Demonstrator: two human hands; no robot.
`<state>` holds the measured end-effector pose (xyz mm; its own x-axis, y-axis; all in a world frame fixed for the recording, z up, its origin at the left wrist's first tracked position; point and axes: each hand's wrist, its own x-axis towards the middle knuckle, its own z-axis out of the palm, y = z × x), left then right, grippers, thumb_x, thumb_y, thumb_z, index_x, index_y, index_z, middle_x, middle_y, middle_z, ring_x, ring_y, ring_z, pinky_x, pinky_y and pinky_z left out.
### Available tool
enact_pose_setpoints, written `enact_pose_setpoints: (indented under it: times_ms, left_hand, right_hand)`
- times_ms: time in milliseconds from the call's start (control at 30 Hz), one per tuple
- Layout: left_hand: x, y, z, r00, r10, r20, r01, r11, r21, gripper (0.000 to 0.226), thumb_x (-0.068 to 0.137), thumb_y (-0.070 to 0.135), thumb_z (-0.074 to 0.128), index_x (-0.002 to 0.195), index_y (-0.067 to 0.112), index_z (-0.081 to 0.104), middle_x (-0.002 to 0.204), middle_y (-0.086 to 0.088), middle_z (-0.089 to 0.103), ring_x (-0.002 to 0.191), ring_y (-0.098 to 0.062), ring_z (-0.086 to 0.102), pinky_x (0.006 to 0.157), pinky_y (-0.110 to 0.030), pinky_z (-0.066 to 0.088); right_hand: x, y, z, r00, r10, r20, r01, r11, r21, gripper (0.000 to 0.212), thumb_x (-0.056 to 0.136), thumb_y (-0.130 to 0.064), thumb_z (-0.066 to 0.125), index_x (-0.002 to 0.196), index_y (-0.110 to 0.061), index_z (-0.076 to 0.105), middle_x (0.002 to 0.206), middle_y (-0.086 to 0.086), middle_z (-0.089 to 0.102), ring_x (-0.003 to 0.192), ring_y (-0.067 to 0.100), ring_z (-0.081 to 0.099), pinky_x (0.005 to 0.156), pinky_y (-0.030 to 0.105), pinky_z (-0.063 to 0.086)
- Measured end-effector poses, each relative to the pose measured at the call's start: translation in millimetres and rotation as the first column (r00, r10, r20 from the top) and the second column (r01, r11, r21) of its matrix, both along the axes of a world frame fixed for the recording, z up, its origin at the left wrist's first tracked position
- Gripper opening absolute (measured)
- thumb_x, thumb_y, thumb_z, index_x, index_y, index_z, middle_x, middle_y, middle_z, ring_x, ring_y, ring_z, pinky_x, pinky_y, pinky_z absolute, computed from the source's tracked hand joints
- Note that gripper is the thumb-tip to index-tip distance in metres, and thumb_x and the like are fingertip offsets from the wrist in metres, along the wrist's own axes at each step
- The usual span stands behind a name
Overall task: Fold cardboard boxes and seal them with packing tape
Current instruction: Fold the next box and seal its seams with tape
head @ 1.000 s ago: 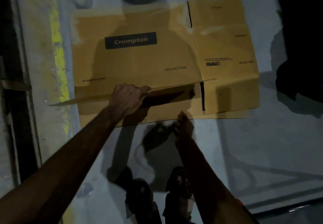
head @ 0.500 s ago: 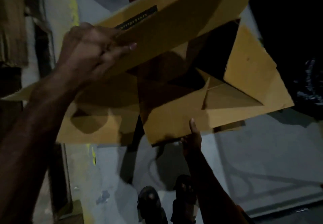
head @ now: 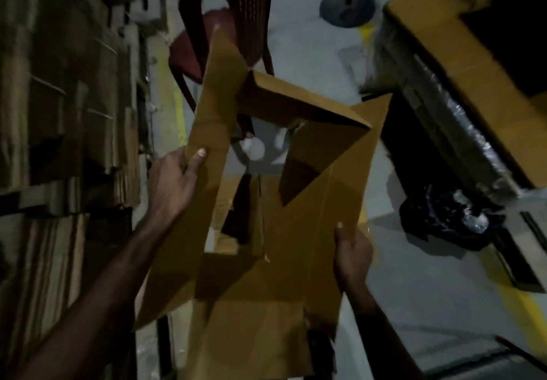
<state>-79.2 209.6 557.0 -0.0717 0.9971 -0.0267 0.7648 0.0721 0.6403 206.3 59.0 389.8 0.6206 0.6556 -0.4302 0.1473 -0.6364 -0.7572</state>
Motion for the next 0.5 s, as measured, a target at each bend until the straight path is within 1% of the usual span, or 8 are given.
enact_pose_setpoints:
  times_ms: [100,167,233,267,333,400,433,500]
  left_hand:
    - [0,-19,70,1.0,-0.03,0.003,0.03,0.999,-0.012,0.03,0.108,0.038,0.052,0.104,0.013,0.069,0.088,-0.003,0.065,0.078,-0.026,0.064,0.07,-0.037,0.052]
    - [-4,-33,113,0.999,-0.022,0.033,0.024,0.999,-0.034,0.036,0.108,0.037,0.051,0.116,0.007,0.069,0.094,-0.005,0.067,0.081,-0.025,0.065,0.073,-0.036,0.054]
    - [-8,-46,152,0.999,-0.027,0.034,0.029,0.998,-0.056,0.038,0.108,0.037,0.051,0.117,0.005,0.068,0.094,-0.004,0.067,0.078,-0.023,0.064,0.071,-0.034,0.052]
    - [-9,-53,170,0.999,-0.031,0.025,0.032,0.998,-0.062,0.035,0.108,0.038,0.051,0.111,0.007,0.068,0.089,-0.003,0.066,0.074,-0.02,0.062,0.065,-0.031,0.049]
    - [-9,-68,208,0.999,-0.03,0.042,0.032,0.999,-0.044,0.03,0.108,0.035,0.051,0.094,0.011,0.061,0.074,0.001,0.057,0.065,-0.013,0.055,0.055,-0.028,0.037]
    - [-10,-82,246,0.998,-0.032,0.062,0.034,0.999,-0.03,0.025,0.108,0.029,0.053,0.088,0.013,0.055,0.069,0.004,0.052,0.063,-0.011,0.05,0.054,-0.028,0.033]
    - [-11,-88,262,0.997,-0.048,0.066,0.051,0.998,-0.034,0.022,0.108,0.028,0.054,0.09,0.014,0.057,0.072,0.002,0.055,0.065,-0.013,0.053,0.055,-0.029,0.036]
    - [-12,-98,301,0.988,-0.089,0.122,0.096,0.994,-0.048,0.021,0.107,0.03,0.055,0.096,0.014,0.063,0.083,-0.008,0.068,0.073,-0.025,0.065,0.062,-0.035,0.051]
  right_hand:
    - [13,-5,100,0.997,0.044,0.061,-0.045,0.999,0.024,0.05,0.1,-0.056,0.045,0.104,-0.014,0.073,0.09,0.004,0.072,0.079,0.026,0.067,0.07,0.033,0.05]
    - [26,-11,153,0.997,0.059,0.053,-0.061,0.998,0.035,0.048,0.1,-0.058,0.047,0.101,-0.016,0.07,0.086,0.003,0.07,0.077,0.026,0.067,0.064,0.03,0.046]
    - [38,-19,210,0.999,0.044,0.019,-0.044,0.998,0.033,0.041,0.102,-0.053,0.053,0.1,-0.014,0.068,0.084,0.003,0.068,0.076,0.026,0.066,0.06,0.029,0.045]
    - [43,-24,238,0.998,0.058,0.004,-0.058,0.997,0.044,0.036,0.103,-0.049,0.056,0.101,-0.014,0.068,0.086,0.003,0.069,0.077,0.025,0.067,0.061,0.03,0.048]
    - [53,-38,290,0.995,0.099,-0.019,-0.097,0.991,0.087,0.031,0.103,-0.045,0.058,0.109,-0.017,0.07,0.096,0.001,0.073,0.085,0.022,0.071,0.074,0.037,0.057]
    - [61,-56,339,0.991,0.131,0.025,-0.133,0.985,0.107,0.033,0.101,-0.046,0.06,0.115,-0.019,0.071,0.101,0.0,0.074,0.088,0.021,0.072,0.083,0.045,0.06]
    - [64,-67,360,0.987,0.152,0.049,-0.157,0.981,0.113,0.032,0.101,-0.047,0.059,0.113,-0.02,0.072,0.1,0.001,0.075,0.087,0.021,0.072,0.082,0.047,0.06]
    - [71,-89,400,0.978,0.179,0.105,-0.191,0.975,0.118,0.028,0.102,-0.046,0.058,0.106,-0.022,0.073,0.094,0.001,0.075,0.082,0.022,0.072,0.08,0.049,0.061]
